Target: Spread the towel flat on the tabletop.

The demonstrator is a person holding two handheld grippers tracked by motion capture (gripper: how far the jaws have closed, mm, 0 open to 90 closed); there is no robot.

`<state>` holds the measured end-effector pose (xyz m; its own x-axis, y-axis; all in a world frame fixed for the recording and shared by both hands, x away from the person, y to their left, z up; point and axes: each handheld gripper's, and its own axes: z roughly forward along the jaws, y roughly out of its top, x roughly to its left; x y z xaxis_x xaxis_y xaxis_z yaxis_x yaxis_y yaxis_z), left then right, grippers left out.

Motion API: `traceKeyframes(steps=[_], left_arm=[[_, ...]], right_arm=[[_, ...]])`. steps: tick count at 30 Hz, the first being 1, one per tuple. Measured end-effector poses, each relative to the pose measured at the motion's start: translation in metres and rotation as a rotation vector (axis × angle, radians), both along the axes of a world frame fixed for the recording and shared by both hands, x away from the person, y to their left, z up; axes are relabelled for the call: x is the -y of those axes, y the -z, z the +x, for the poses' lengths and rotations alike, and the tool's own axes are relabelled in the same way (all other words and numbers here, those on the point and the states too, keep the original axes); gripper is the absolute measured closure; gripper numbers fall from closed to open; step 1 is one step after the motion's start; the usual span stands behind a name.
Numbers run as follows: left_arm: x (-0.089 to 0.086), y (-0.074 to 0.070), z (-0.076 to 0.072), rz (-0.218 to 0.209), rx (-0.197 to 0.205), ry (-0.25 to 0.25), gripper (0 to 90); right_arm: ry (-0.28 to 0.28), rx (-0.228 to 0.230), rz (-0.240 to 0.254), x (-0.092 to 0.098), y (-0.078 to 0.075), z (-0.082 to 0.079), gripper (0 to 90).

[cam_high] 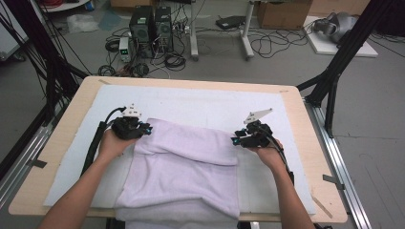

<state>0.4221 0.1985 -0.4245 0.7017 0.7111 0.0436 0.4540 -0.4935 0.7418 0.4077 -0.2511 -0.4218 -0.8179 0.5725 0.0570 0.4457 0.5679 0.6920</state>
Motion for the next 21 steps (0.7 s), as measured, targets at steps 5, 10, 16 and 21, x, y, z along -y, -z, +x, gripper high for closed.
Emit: traceKeyframes(steps=[5, 10, 16, 21], left_arm=[[0.009, 0.013, 0.019, 0.056, -0.018, -0.099, 52.6], [0.015, 0.011, 0.019, 0.06, 0.002, -0.078, 85.3], [0.012, -0.04, 0.041, -0.011, 0.161, -0.202, 85.6], [0.015, -0.063, 0.059, 0.001, 0.183, -0.247, 68.3]], right_arm=[[0.024, -0.015, -0.023, -0.006, 0.016, 0.013, 61.1], [-0.057, -0.036, -0.039, -0.011, 0.012, 0.019, 85.8], [0.053, 0.11, -0.063, -0.009, -0.043, 0.051, 86.2], [0.205, 0.183, -0.043, -0.002, -0.07, 0.08, 64.3]])
